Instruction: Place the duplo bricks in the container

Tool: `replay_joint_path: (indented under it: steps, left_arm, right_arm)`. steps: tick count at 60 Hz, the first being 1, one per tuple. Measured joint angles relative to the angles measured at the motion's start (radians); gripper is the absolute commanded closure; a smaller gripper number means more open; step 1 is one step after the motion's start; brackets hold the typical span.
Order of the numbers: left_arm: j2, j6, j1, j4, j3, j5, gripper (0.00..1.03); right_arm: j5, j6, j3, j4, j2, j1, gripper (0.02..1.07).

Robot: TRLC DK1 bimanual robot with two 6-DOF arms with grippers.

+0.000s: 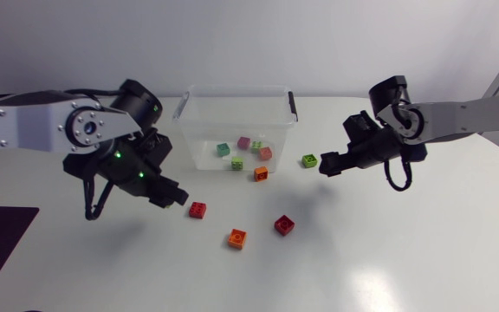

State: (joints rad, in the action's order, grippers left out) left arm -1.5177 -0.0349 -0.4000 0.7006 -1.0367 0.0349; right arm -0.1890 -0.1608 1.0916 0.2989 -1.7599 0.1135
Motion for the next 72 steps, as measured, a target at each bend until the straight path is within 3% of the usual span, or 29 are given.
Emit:
replay_joint_path:
  steps: [21,35,48,67,72]
  left_arm:
    - [0.061,-0.011,0.05,-0.056,-0.105,-0.058,0.77]
    - [0.08,-0.01,0.053,-0.175,-0.134,-0.089,0.77]
    - [0.076,-0.01,0.053,-0.211,-0.23,-0.091,0.77]
    - [0.028,-0.01,0.053,-0.239,-0.304,-0.103,0.77]
    - [0.017,-0.01,0.053,-0.259,-0.319,-0.108,0.77]
  right_arm:
    - [0.058,-0.001,0.201,-0.02,-0.248,0.045,0.08]
    - [0.085,0.0,0.314,-0.032,-0.36,0.061,0.14]
    - [0.108,-0.001,0.38,-0.03,-0.402,0.061,0.35]
    - [0.134,0.0,0.449,0.036,-0.455,0.062,0.37]
    - [0.134,0.0,0.452,0.042,-0.467,0.063,0.54]
